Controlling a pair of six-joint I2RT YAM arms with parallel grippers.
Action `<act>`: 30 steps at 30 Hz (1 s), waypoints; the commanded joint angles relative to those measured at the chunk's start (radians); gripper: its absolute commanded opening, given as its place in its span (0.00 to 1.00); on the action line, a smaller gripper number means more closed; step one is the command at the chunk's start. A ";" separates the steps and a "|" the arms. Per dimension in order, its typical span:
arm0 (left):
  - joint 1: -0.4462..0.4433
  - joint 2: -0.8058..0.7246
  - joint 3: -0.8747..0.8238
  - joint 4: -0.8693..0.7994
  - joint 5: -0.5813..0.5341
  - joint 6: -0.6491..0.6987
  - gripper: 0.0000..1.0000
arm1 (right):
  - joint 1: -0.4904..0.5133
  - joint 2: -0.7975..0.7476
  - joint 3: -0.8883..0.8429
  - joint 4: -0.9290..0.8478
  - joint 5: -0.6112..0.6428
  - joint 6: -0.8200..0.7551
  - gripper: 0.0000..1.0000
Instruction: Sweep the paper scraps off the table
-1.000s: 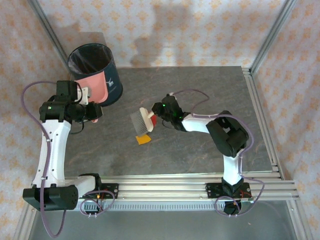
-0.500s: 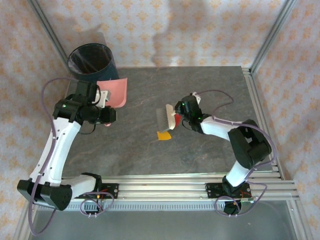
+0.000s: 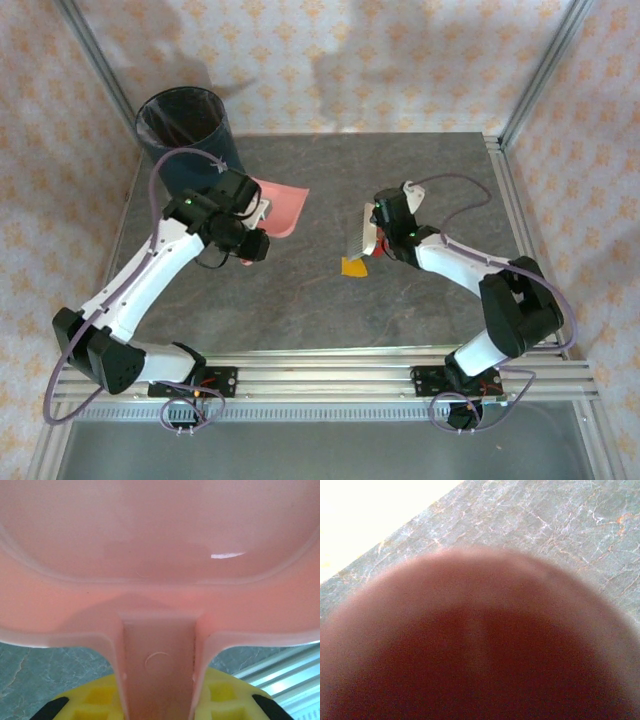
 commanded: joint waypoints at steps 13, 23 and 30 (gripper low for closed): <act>-0.225 0.100 -0.022 -0.068 -0.085 -0.001 0.00 | -0.024 -0.210 0.013 -0.063 -0.085 -0.080 0.00; -0.382 0.166 -0.090 -0.048 -0.076 -0.037 0.00 | -0.025 -0.320 0.048 -0.286 0.032 -0.327 0.00; -0.459 0.221 -0.133 -0.047 -0.047 -0.043 0.00 | -0.025 -0.390 0.021 -0.368 -0.019 -0.503 0.00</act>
